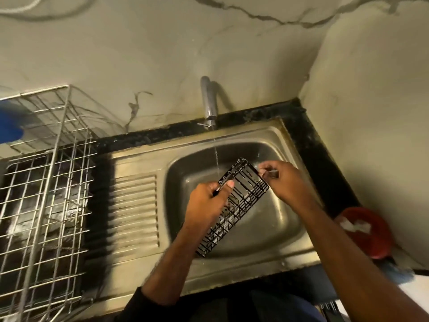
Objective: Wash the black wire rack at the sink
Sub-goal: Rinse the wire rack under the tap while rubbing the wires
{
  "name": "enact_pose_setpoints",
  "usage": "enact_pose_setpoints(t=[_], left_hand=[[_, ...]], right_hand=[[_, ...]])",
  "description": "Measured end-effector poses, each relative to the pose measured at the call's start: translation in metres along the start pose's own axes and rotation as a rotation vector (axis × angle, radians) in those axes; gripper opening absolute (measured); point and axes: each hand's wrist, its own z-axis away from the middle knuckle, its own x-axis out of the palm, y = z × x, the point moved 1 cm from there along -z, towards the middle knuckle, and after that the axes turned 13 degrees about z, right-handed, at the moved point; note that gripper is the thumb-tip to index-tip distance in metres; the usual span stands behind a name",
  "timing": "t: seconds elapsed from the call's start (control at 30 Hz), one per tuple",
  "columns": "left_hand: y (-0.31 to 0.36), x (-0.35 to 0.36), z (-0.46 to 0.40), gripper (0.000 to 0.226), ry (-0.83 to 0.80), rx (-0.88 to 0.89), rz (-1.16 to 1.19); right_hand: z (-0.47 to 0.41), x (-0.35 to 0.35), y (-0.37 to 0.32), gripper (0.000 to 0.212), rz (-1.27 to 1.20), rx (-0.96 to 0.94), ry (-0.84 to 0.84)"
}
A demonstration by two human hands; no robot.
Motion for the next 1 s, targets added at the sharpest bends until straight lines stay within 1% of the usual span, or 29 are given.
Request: enact_pose_setpoints(t=[0.1, 0.17, 0.23, 0.33, 0.4, 0.47, 0.53, 0.57, 0.6, 0.67, 0.77, 0.87, 0.9, 0.97, 1.0], left_hand=[[-0.012, -0.015, -0.01, 0.061, 0.088, -0.037, 0.004], [-0.021, -0.023, -0.018, 0.063, 0.121, -0.062, 0.033], [-0.029, -0.026, -0.024, 0.064, 0.142, -0.088, 0.097], [-0.039, -0.025, -0.029, 0.074, 0.152, -0.145, 0.223], [-0.044, -0.021, -0.033, 0.076, 0.136, -0.189, 0.29], [-0.05, -0.017, -0.038, 0.07, 0.127, -0.221, 0.355], [-0.053, -0.014, -0.042, 0.061, 0.121, -0.239, 0.397], [-0.054, -0.012, -0.045, 0.064, 0.109, -0.244, 0.412], [-0.055, -0.011, -0.047, 0.069, 0.093, -0.25, 0.422], [-0.054, -0.007, -0.05, 0.069, 0.063, -0.245, 0.43], [-0.049, -0.003, -0.054, 0.056, 0.027, -0.21, 0.408], [-0.048, -0.004, -0.06, 0.051, 0.039, -0.199, 0.377], [-0.047, -0.005, -0.061, 0.049, 0.039, -0.207, 0.385], [-0.043, -0.007, -0.063, 0.042, 0.035, -0.226, 0.441], [-0.04, -0.009, -0.063, 0.039, 0.035, -0.243, 0.478]], right_hand=[[-0.026, 0.017, -0.021, 0.019, -0.037, -0.035, -0.011], [-0.045, 0.029, -0.038, 0.02, -0.113, -0.031, -0.026], [-0.062, 0.04, -0.058, 0.021, -0.327, 0.053, -0.064], [-0.094, 0.053, -0.091, 0.027, -0.648, 0.159, -0.154], [-0.114, 0.059, -0.107, 0.025, -0.841, 0.242, -0.22], [-0.132, 0.062, -0.12, 0.021, -0.975, 0.32, -0.363], [-0.142, 0.061, -0.13, 0.025, -1.077, 0.345, -0.595], [-0.146, 0.06, -0.132, 0.026, -1.137, 0.355, -0.675], [-0.149, 0.058, -0.133, 0.026, -1.191, 0.377, -0.713], [-0.15, 0.057, -0.131, 0.025, -1.205, 0.419, -0.726], [-0.139, 0.054, -0.125, 0.029, -1.061, 0.361, -0.809], [-0.135, 0.047, -0.122, 0.027, -1.105, 0.318, -0.756], [-0.134, 0.045, -0.123, 0.026, -1.081, 0.299, -0.757], [-0.128, 0.045, -0.127, 0.023, -1.015, 0.276, -0.765], [-0.127, 0.046, -0.128, 0.021, -1.015, 0.28, -0.738]])
